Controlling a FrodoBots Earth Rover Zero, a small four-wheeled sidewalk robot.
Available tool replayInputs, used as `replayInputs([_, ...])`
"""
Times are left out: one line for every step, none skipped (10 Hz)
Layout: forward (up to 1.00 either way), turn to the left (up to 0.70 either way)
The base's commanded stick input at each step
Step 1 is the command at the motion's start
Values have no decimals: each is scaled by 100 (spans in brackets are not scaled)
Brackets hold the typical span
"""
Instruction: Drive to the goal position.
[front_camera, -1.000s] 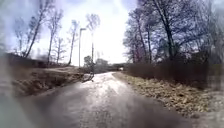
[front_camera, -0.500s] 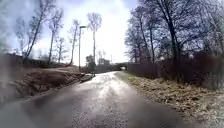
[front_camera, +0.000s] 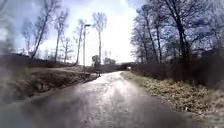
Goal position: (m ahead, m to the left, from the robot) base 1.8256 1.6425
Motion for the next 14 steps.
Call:
replayInputs([0,0])
replayInputs([0,27])
replayInputs([0,40])
replayInputs([0,47])
replayInputs([0,50])
replayInputs([0,47])
replayInputs([0,28])
replayInputs([0,16])
replayInputs([0,4])
replayInputs([0,-7])
replayInputs([0,-15])
replayInputs([0,-23])
replayInputs([0,-28])
replayInputs([0,-27])
